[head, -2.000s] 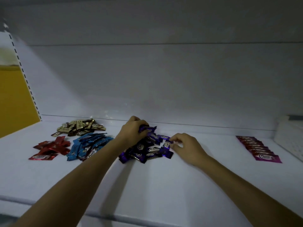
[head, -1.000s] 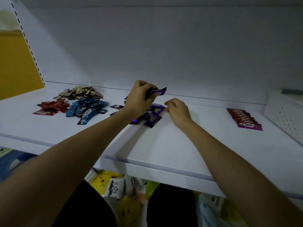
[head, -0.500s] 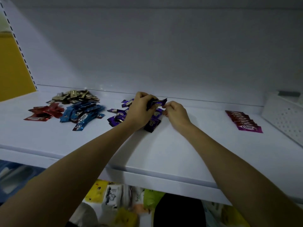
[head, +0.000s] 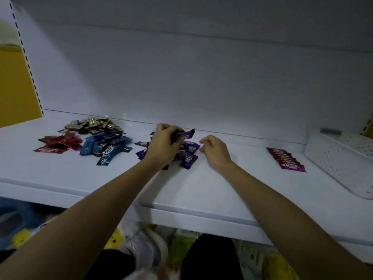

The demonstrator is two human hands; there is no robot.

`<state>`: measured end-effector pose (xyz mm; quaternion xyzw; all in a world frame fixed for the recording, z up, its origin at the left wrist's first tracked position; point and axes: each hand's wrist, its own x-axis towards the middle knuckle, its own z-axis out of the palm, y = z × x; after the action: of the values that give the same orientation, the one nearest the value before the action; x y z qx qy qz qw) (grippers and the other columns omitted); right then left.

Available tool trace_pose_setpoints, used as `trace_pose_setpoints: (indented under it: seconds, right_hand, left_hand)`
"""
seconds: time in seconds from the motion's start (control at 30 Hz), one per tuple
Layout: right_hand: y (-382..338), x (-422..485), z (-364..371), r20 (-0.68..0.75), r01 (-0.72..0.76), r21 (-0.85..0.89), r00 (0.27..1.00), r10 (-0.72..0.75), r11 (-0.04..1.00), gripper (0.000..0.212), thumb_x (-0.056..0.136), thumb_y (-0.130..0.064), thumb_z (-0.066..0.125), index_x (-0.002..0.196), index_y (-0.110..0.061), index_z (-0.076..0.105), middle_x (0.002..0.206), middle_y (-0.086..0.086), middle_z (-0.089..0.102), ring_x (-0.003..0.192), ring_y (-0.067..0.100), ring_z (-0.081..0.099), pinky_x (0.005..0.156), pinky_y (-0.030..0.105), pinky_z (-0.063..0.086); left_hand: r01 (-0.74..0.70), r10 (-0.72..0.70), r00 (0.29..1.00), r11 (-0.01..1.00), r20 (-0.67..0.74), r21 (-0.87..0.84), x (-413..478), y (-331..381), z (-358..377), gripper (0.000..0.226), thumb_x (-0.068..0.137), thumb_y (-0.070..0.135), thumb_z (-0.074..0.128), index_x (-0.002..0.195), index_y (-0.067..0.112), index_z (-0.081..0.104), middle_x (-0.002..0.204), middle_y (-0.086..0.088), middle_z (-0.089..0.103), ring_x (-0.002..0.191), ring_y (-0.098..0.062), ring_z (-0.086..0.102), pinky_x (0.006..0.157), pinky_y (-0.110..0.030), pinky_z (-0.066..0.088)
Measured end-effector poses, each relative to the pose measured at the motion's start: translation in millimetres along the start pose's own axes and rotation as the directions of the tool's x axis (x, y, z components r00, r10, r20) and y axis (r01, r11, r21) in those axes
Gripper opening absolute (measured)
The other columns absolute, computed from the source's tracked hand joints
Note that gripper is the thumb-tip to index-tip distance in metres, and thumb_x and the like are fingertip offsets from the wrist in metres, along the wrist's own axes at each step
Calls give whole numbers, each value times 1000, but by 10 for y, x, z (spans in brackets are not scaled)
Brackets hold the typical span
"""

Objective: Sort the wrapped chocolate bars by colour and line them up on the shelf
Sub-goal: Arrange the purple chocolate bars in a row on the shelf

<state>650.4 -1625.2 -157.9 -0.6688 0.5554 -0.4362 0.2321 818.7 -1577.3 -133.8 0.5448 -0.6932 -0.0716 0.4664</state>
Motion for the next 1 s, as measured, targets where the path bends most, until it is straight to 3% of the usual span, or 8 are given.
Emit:
trace_pose_setpoints:
  seconds: [0.27, 0.43, 0.6, 0.7, 0.77, 0.87, 0.93, 1.0]
  right_hand:
    - [-289, -250, -97, -32, -63, -1, 997, 63, 998, 30, 89, -3, 43, 108, -21, 59, 98, 5, 64, 89, 26, 63, 74, 33, 51]
    - [-495, -350, -328, 112, -84, 268, 992, 55, 960, 39, 86, -12, 62, 121, -28, 55, 109, -2, 65, 88, 14, 68, 79, 27, 51]
    - [-349, -355, -673, -77, -122, 340, 985, 156, 933, 13, 92, -22, 60, 96, -10, 65, 83, 2, 71, 65, 9, 68, 59, 17, 50]
    - [-135, -317, -951, -236, -191, 380, 926, 295, 905, 7, 89, -18, 63, 90, -11, 61, 84, 7, 71, 55, 9, 64, 51, 16, 46]
    - [54, -334, -1087, -337, -164, 194, 915, 222, 967, 11, 83, -9, 69, 83, -11, 58, 86, 9, 69, 63, 15, 63, 56, 19, 47]
    - [360, -416, -1133, -160, -122, -212, 983, 89, 970, 12, 77, -14, 75, 85, -15, 66, 89, -3, 67, 83, 10, 63, 76, 21, 49]
    - [535, -460, -1132, -94, -92, -215, 993, 73, 972, 10, 80, -19, 74, 89, -20, 70, 94, -8, 66, 88, 0, 60, 78, 9, 44]
    - [620, -449, -1175, -264, -90, -31, 961, 78, 995, 13, 85, -9, 66, 86, -22, 67, 93, -9, 66, 86, 0, 60, 75, 6, 42]
  left_hand:
    - [-5, 8, 1000, 996, 28, -90, -4, -25, -96, 26, 94, 25, 59, 116, 14, 64, 118, -10, 53, 98, -12, 45, 84, -16, 32]
    - [-70, 87, 992, 984, 96, -163, 119, 43, 81, 20, 88, 26, 67, 92, 6, 70, 90, -12, 64, 81, -25, 60, 70, -28, 42]
    - [-148, 198, 971, 937, 132, -315, 253, 308, 416, 18, 74, 26, 80, 72, 14, 68, 62, 13, 56, 62, 2, 54, 57, -8, 36]
    - [-108, 180, 971, 917, 159, -385, 342, 389, 681, 14, 74, 24, 81, 78, 21, 68, 75, 12, 63, 73, 5, 56, 63, -7, 37]
    - [-41, 135, 971, 907, 196, -419, 402, 447, 860, 23, 78, 22, 78, 99, 24, 68, 91, 5, 64, 81, -5, 57, 75, -18, 45]
    - [50, 102, 959, 859, 265, -509, 434, 602, 1086, 44, 84, 11, 69, 125, 22, 56, 95, 2, 63, 88, -17, 63, 79, -40, 55]
    - [94, 85, 954, 826, 287, -555, 429, 643, 1245, 47, 85, 4, 64, 128, 21, 53, 93, 2, 63, 82, -14, 63, 77, -39, 55]
    - [143, 55, 950, 800, 309, -582, 434, 611, 1367, 45, 85, 0, 61, 124, 22, 55, 96, 0, 63, 78, -13, 62, 74, -31, 54]
